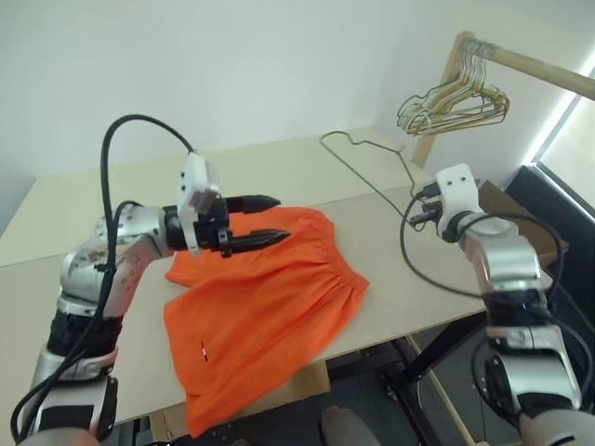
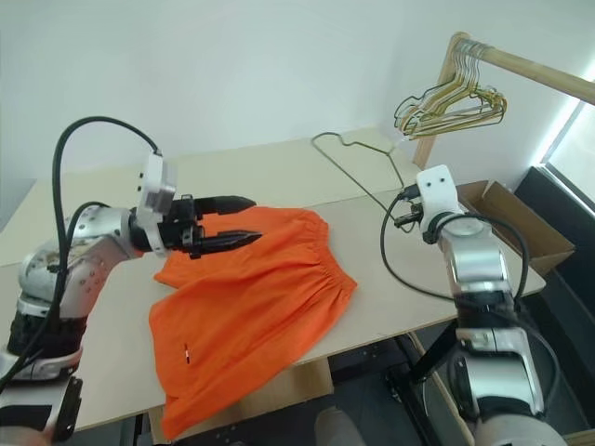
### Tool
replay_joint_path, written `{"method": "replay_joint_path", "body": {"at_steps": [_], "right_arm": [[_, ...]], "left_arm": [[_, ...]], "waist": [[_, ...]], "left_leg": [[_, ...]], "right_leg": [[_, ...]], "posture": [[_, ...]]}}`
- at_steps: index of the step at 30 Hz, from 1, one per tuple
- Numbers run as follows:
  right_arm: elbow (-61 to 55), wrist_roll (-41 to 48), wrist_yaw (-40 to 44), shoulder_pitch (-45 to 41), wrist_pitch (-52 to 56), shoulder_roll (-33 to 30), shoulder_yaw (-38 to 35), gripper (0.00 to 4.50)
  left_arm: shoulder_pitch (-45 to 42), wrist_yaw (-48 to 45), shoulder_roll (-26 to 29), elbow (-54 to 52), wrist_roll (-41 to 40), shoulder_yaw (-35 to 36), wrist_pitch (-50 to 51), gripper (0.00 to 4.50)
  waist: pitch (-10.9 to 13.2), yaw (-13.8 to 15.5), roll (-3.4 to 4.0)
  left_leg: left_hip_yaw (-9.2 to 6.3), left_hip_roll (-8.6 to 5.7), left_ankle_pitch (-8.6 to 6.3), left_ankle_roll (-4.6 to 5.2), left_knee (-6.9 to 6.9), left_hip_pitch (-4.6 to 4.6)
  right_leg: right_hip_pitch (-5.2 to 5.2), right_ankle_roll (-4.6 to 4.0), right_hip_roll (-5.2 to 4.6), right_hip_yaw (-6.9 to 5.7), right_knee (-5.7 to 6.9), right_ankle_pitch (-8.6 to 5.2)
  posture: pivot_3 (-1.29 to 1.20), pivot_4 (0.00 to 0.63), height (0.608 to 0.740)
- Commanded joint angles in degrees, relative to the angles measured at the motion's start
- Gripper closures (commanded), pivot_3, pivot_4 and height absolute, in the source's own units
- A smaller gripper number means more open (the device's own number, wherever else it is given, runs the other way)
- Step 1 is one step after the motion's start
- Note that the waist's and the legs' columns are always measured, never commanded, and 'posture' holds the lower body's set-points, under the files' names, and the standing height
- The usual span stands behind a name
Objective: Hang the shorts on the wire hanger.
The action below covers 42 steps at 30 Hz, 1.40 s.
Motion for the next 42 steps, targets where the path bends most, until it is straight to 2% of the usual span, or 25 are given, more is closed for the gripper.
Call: {"method": "replay_joint_path", "body": {"at_steps": [1,4,8,12,20,29,32,42], "right_arm": [[-6.3,-6.56,2.92,3.18,-20.19,-6.37,3.29,4.5],[-5.56,-10.69,2.61,5.31,-32.76,-9.52,5.08,4.5],[-3.75,-13.64,1.05,5.76,-44.39,-10.64,5.13,4.5],[-2.42,-15.27,-0.32,4.72,-49.9,-10.06,4.04,4.5],[-1.63,-17.8,-1.75,4.12,-53.62,-10.2,2.74,4.5],[-2.83,-17.81,-1.65,4.5,-53.23,-9.67,1.61,4.5],[-3.07,-17.91,-1.5,4.31,-53.24,-9.36,1.42,4.5],[-3.63,-17.71,-1.29,3.75,-52.99,-9.04,1.03,4.5]], "left_arm": [[-5.41,-3.32,1.95,5.56,-0.5,1.32,1.91,0.75],[-8.77,-7.27,3.1,10.67,2.21,-0.02,-1.02,0.03],[-12.65,-8.69,3.29,17.91,9.26,-3.5,-5.4,0.03],[-13.77,-12.08,3.58,21.95,13.88,-7.24,-6.87,0.03],[-16.09,-17.94,1.69,32.64,20.55,-12.25,-10.16,0.03],[-15.13,-19.23,-0.07,34.11,25.79,-14.24,-13.27,0.03],[-15.18,-17.2,-1.16,34.73,27.96,-14.41,-13.53,0.54],[-15.46,-16.36,-2.47,35.97,29.86,-13.62,-15.14,3.83]], "waist": [[0.0,-0.03,0.0],[0.0,-0.36,0.0],[0.01,-0.91,-0.01],[0.01,-1.68,-0.01],[0.01,-2.18,-0.01],[0.01,-3.32,-0.02],[0.01,-3.43,-0.02],[0.01,-4.01,-0.02]], "left_leg": [[-0.01,-0.05,0.0,0.0,0.0,-0.01],[0.0,-0.05,-0.01,0.0,0.0,0.06],[0.01,-0.02,0.0,0.0,-0.01,0.16],[0.0,-0.02,0.0,0.0,-0.01,0.13],[0.0,-0.03,0.0,0.01,-0.01,0.15],[-0.01,-0.04,0.0,0.01,-0.01,0.13],[0.0,-0.03,0.0,0.01,-0.01,0.15],[-0.01,-0.03,0.0,0.01,-0.01,0.15]], "right_leg": [[0.0,0.03,-0.01,-0.02,0.0,-0.02],[0.03,0.05,0.01,-0.01,-0.01,-0.03],[0.09,0.05,0.03,0.01,0.0,-0.03],[0.1,0.05,0.01,0.01,-0.01,-0.03],[0.1,0.04,0.0,0.03,0.02,-0.02],[0.1,0.04,-0.04,0.03,0.03,-0.02],[0.1,0.05,-0.03,0.03,0.04,-0.02],[0.1,0.05,-0.05,0.04,0.05,-0.02]], "posture": [[-0.31,0.0,0.74],[-0.31,0.0,0.74],[-0.32,0.0,0.74],[-0.34,0.0,0.74],[-0.36,0.0,0.74],[-0.37,0.0,0.74],[-0.37,0.0,0.74],[-0.38,0.0,0.74]]}}
